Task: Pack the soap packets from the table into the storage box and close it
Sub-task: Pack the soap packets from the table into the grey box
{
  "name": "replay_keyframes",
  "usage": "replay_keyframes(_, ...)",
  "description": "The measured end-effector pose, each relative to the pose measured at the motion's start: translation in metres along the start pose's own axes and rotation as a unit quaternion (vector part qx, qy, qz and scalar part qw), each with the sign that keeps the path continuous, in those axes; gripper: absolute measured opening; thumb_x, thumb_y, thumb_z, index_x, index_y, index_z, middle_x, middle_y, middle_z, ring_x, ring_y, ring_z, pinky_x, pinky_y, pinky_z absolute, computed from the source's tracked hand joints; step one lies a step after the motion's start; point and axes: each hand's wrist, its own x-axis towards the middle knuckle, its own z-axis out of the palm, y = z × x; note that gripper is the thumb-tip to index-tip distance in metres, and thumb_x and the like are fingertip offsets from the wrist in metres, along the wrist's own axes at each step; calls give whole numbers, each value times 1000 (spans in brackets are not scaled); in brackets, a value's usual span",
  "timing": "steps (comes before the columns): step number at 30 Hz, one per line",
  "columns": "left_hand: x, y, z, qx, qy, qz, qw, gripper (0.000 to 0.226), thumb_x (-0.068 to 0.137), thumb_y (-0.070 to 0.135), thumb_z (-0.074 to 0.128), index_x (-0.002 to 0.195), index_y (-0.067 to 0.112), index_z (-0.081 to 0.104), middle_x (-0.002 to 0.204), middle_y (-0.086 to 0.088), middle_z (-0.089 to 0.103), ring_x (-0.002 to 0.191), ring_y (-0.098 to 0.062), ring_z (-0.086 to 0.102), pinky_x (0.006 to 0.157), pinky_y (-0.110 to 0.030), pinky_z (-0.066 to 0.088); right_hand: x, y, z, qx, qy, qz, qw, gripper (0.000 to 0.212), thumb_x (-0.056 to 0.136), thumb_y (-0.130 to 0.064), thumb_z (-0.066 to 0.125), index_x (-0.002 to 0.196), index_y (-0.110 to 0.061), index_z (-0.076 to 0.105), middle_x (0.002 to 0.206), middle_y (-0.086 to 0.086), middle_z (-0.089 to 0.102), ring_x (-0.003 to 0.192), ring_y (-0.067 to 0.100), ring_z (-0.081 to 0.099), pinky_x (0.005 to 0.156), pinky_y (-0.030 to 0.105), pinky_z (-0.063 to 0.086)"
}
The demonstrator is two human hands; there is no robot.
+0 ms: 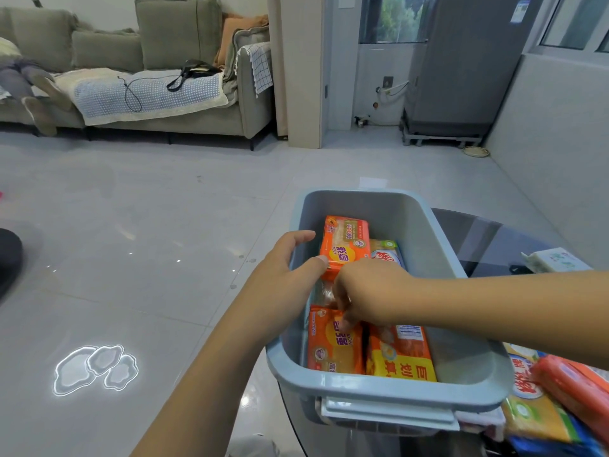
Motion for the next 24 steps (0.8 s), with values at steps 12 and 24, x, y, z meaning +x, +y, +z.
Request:
replay_keyframes(12, 1, -2, -1, -18, -1, -2, 1000, 42, 89, 34, 52, 130, 40, 42, 136, 17, 43, 122, -1, 35, 94, -27, 31, 6, -22, -10, -183, 10, -4, 983, 34, 82, -39, 64, 105, -14, 59, 77, 0, 57, 89, 23, 61, 63, 31, 41)
replay_keyframes(24, 1, -1, 0, -29, -2, -5, 1000, 42, 90, 33, 52, 130, 40, 42, 126, 20, 42, 112, 3, 32, 89, -24, 29, 15, -8, -6, -235, 88, -27, 968, 44, 66, -60, 68, 80, -20, 57, 63, -2, 50, 74, 22, 60, 58, 31, 39)
